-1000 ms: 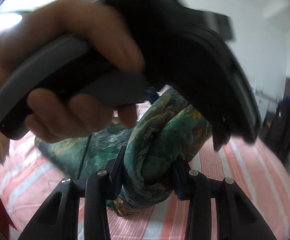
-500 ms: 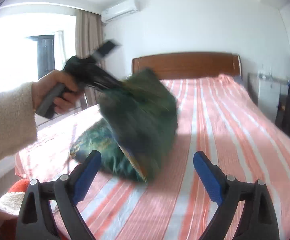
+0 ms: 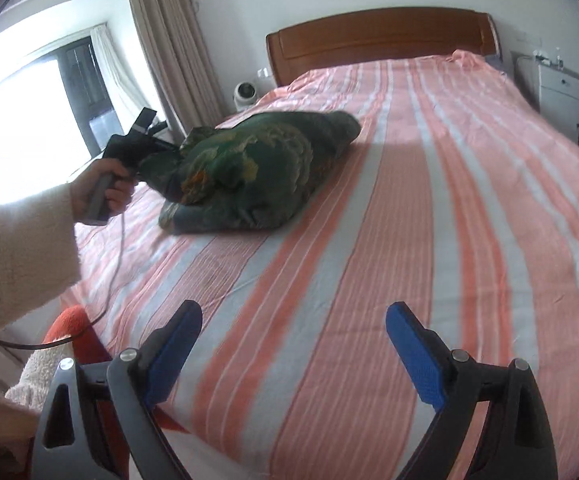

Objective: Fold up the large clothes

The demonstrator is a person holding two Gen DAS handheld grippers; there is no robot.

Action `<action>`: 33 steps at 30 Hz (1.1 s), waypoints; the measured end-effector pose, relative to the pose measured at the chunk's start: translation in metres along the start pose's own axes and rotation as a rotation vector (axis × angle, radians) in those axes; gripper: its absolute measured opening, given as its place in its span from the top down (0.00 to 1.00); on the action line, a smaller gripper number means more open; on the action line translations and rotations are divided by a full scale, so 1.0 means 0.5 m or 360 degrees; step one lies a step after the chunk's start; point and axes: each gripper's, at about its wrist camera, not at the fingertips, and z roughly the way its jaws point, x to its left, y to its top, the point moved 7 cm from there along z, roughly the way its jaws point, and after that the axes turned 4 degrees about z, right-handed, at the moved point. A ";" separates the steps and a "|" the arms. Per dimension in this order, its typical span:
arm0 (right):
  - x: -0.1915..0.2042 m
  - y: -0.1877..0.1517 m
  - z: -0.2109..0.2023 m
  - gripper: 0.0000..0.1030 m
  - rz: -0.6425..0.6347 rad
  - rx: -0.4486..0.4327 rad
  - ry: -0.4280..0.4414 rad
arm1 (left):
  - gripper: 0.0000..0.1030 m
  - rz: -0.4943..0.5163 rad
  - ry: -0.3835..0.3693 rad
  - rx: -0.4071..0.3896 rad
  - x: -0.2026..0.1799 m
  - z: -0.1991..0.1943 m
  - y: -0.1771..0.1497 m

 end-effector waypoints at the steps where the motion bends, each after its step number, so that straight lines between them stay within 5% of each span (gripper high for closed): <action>1: 0.004 -0.007 0.003 0.10 -0.0002 0.0022 0.0010 | 0.60 -0.0052 -0.0048 -0.0005 0.006 0.001 0.003; 5: 0.015 -0.036 -0.008 0.10 -0.0011 0.0043 0.0014 | 0.31 -0.0169 -0.0213 -0.0038 0.030 -0.039 0.006; 8: 0.013 -0.054 -0.015 0.10 -0.0004 0.0057 -0.0015 | 0.09 -0.0132 -0.0096 -0.0125 0.038 -0.094 -0.003; 13: -0.020 -0.092 -0.023 0.10 0.0065 0.0073 -0.0077 | 0.04 -0.0156 -0.0016 -0.0257 0.078 -0.185 -0.058; 19: -0.052 -0.107 -0.016 0.10 0.0130 0.0103 -0.0129 | 0.04 -0.0008 0.0494 -0.0222 0.155 -0.193 -0.165; 22: -0.057 -0.109 -0.015 0.10 0.0144 0.0106 -0.0153 | 0.04 0.0063 0.0627 -0.0140 0.178 -0.153 -0.204; 28: -0.056 -0.124 -0.007 0.10 0.0115 0.0156 -0.0224 | 0.04 0.0154 0.0755 0.0015 0.205 -0.087 -0.246; 33: -0.062 -0.134 0.005 0.10 0.0126 0.0195 -0.0260 | 0.00 0.0217 0.0794 0.0019 0.205 -0.072 -0.258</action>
